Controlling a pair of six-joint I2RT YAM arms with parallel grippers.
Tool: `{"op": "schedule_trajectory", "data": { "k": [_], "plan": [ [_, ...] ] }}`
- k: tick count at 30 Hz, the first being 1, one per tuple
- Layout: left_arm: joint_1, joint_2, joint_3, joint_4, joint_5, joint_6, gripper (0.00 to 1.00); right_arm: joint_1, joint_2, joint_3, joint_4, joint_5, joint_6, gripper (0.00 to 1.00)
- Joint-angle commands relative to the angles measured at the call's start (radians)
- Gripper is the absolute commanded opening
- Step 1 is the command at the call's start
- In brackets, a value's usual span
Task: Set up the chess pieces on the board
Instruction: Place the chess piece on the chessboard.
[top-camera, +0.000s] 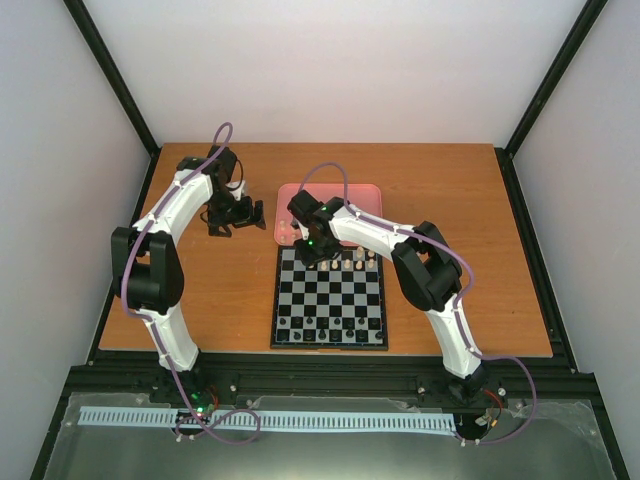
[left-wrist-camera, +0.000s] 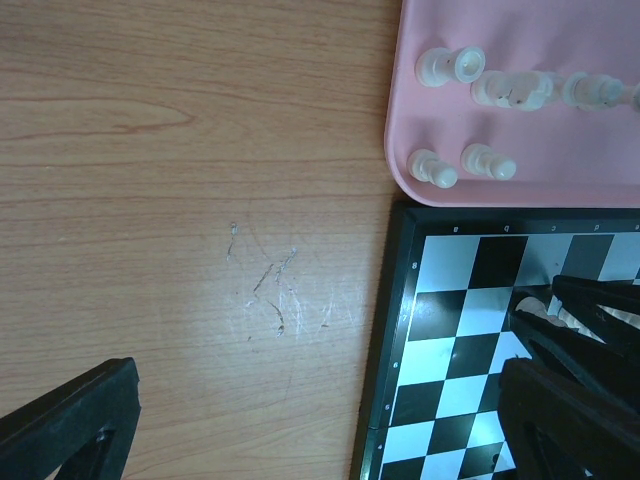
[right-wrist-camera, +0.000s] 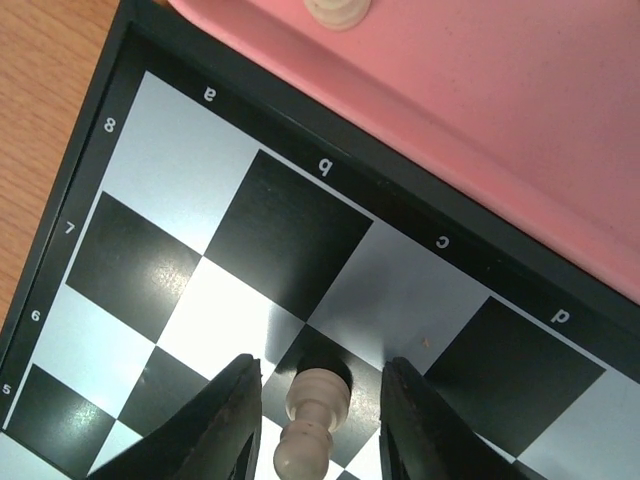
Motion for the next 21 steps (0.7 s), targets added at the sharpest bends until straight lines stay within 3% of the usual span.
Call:
{"op": "schedule_trajectory", "data": {
  "k": [1, 15, 21],
  "plan": [
    [-0.002, -0.032, 0.002, 0.012, 0.009, -0.013, 1.00, 0.011, -0.019, 0.012, 0.006, 0.011, -0.002, 0.35],
    [-0.003, -0.040, 0.002, 0.012, 0.010, -0.013, 1.00, 0.013, -0.073, 0.077, 0.006, 0.076, 0.011, 0.45],
    [-0.003, -0.037, 0.007, 0.012, 0.012, -0.012, 1.00, 0.012, -0.007, 0.206, -0.041, 0.053, -0.006, 0.46]
  ]
}}
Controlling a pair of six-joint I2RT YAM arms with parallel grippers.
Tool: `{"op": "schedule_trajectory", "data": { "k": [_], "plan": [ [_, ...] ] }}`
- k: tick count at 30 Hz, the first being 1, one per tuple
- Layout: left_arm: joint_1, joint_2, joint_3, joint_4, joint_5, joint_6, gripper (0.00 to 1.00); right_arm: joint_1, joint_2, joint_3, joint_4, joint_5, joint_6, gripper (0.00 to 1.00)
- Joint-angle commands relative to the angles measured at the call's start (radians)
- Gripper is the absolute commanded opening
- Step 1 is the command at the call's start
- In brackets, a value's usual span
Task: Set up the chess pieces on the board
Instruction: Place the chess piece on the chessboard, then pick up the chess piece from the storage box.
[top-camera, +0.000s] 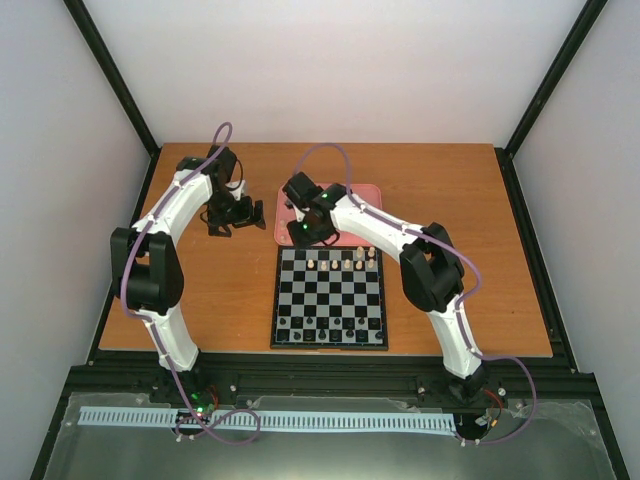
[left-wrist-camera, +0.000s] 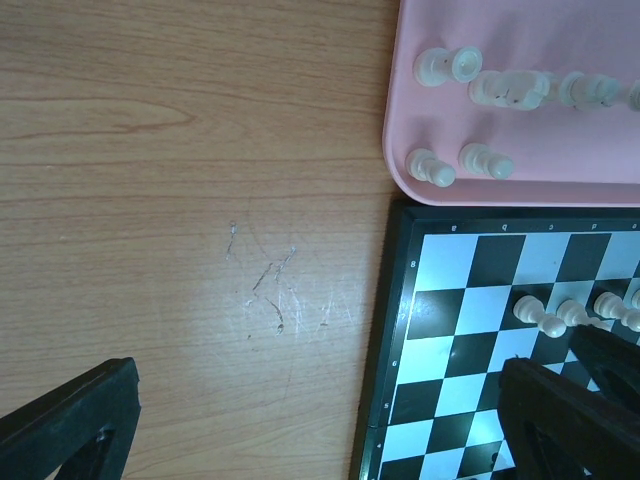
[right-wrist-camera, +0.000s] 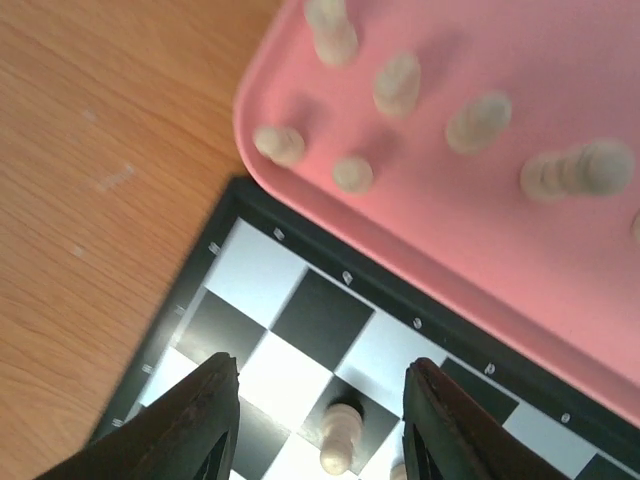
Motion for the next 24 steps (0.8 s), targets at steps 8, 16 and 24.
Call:
{"op": "schedule_trajectory", "data": {
  "k": [8, 16, 24],
  "plan": [
    [-0.003, -0.033, 0.012, 0.007, 0.007, -0.011, 1.00, 0.007, 0.189, 0.341, -0.129, 0.019, -0.010, 0.43],
    [-0.002, -0.023, 0.013, 0.009, 0.009, -0.012, 1.00, -0.006, 0.235, 0.387, -0.151, 0.016, 0.003, 0.40],
    [-0.002, -0.018, 0.015, 0.007, 0.009, -0.011, 1.00, -0.012, 0.272, 0.390, -0.135, 0.006, 0.001, 0.38]
  ]
}}
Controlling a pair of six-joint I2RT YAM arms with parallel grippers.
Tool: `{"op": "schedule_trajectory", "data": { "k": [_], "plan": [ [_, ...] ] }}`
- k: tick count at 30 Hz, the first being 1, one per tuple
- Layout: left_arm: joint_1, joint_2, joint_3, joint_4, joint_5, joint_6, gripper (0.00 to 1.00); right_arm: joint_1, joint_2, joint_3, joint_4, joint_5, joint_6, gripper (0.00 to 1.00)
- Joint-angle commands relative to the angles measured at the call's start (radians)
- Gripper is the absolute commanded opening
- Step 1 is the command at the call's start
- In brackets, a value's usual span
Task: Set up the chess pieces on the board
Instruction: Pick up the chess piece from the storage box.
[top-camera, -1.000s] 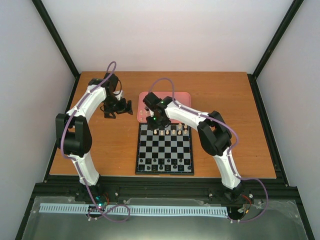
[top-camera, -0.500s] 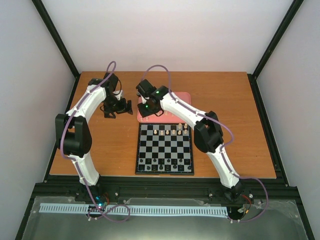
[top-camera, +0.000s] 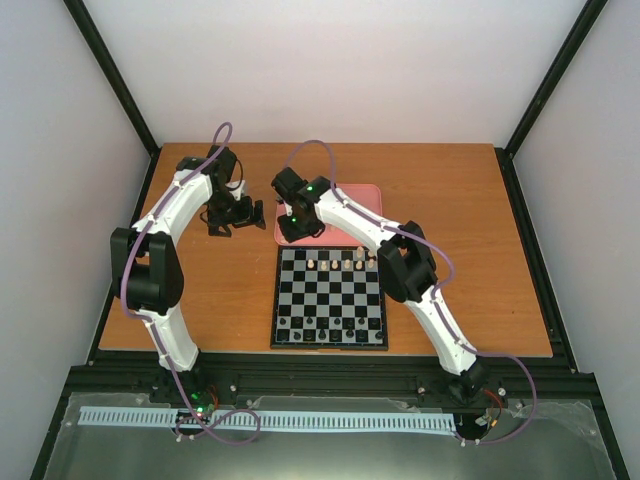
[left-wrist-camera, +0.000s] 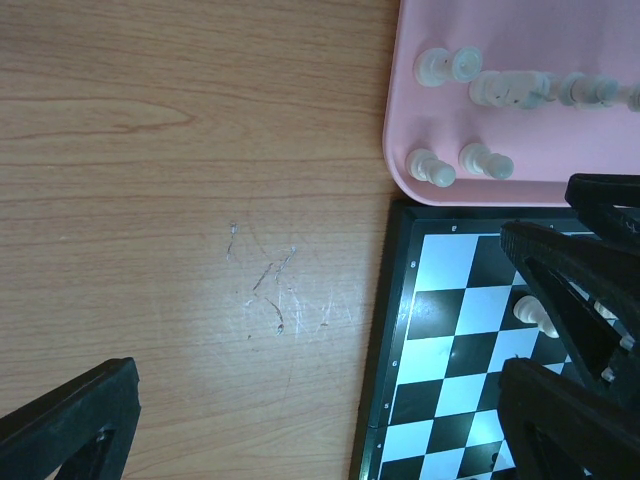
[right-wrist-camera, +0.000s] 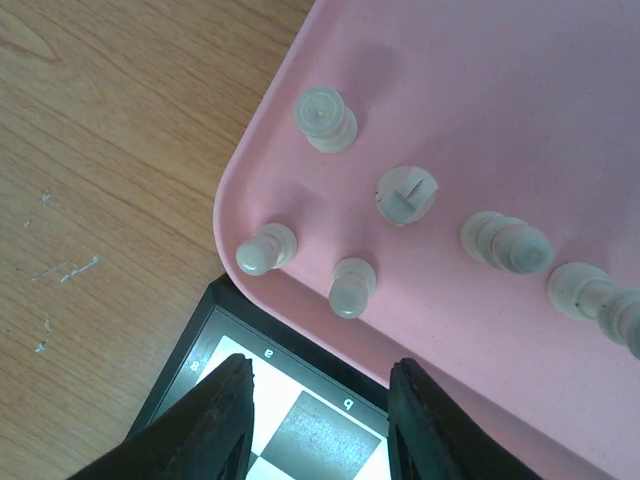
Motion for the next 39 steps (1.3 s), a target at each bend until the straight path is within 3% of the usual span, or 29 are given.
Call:
{"op": "schedule_trajectory", "data": {
  "k": [1, 35, 39],
  "plan": [
    [-0.001, -0.018, 0.015, 0.007, 0.007, -0.011, 1.00, -0.007, 0.034, 0.029, 0.000, -0.001, 0.007, 0.36],
    [-0.002, -0.035, 0.003, 0.009, 0.012, -0.013, 1.00, -0.034, 0.143, 0.104, 0.033, -0.046, -0.012, 0.32],
    [-0.002, -0.036, -0.001, 0.009, 0.010, -0.013, 1.00, -0.035, 0.151, 0.118, 0.028, -0.045, -0.015, 0.22]
  ]
}}
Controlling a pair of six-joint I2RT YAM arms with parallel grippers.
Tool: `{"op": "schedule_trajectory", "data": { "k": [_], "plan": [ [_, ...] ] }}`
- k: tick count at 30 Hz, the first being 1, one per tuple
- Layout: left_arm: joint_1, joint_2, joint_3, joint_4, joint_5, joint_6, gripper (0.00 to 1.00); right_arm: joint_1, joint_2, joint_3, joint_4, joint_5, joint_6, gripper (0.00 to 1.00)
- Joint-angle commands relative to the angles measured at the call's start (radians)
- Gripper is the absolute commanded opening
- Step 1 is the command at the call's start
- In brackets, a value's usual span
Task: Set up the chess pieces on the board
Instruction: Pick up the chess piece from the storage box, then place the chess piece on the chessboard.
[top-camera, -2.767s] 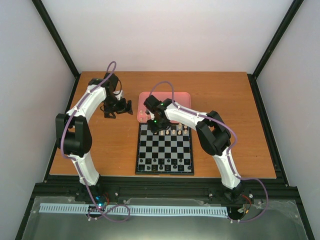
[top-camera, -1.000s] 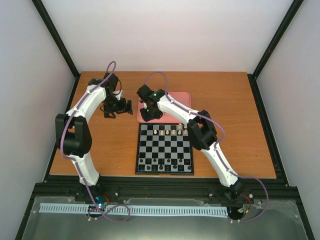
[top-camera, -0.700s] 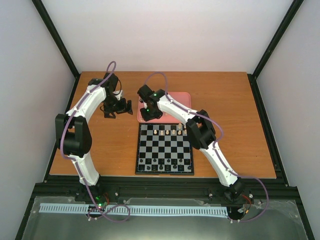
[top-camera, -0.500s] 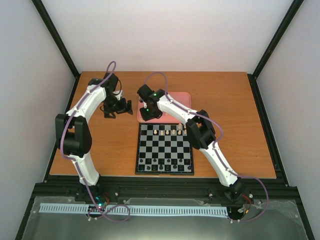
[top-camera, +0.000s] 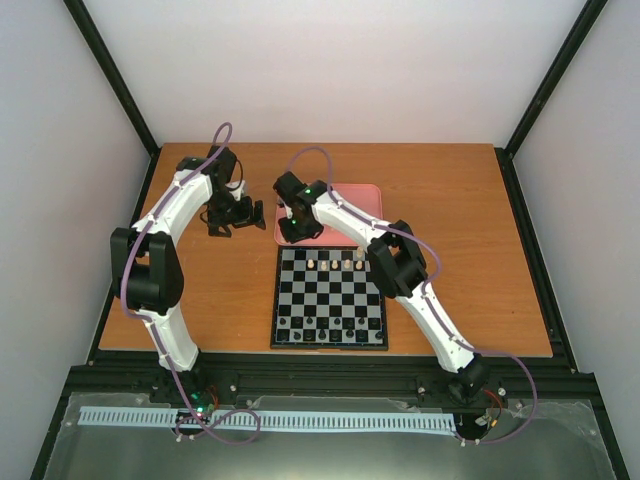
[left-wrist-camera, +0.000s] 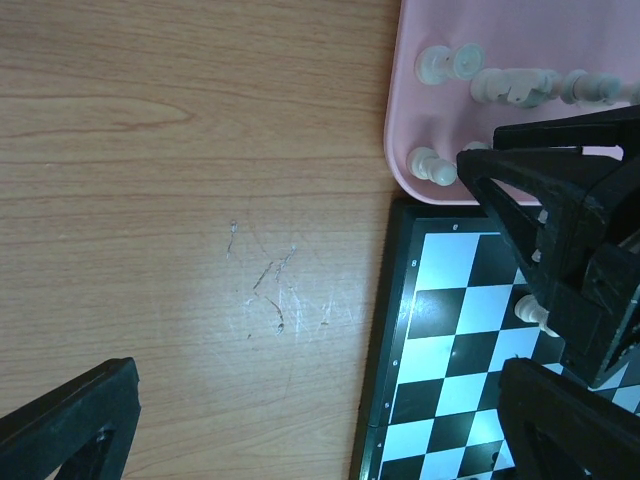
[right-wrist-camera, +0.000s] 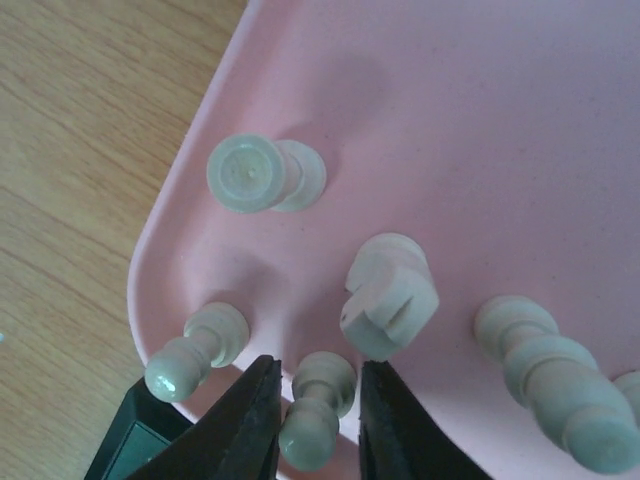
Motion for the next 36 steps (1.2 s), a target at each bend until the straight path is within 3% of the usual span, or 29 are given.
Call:
{"op": "schedule_trajectory", "data": {
  "k": [1, 5, 9, 15, 25, 36],
  "plan": [
    [-0.002, -0.035, 0.000, 0.008, 0.010, -0.013, 1.00, -0.005, 0.016, 0.041, -0.003, -0.003, -0.008, 0.20],
    [-0.003, -0.032, 0.006, 0.009, 0.011, -0.013, 1.00, -0.005, 0.011, 0.040, -0.008, 0.007, -0.017, 0.10],
    [-0.002, -0.028, 0.010, 0.008, 0.013, -0.013, 1.00, -0.005, -0.007, 0.035, -0.015, 0.033, -0.023, 0.07],
    [-0.003, -0.028, 0.010, 0.008, 0.012, -0.013, 1.00, -0.003, -0.082, 0.000, -0.006, 0.066, -0.025, 0.05],
    [-0.003, -0.027, 0.012, 0.010, 0.013, -0.014, 1.00, 0.022, -0.285, -0.242, 0.068, 0.069, -0.007, 0.05],
    [-0.003, -0.041, 0.009, 0.010, 0.012, -0.016, 1.00, 0.069, -0.371, -0.450, 0.146, 0.007, -0.022, 0.04]
  ]
}}
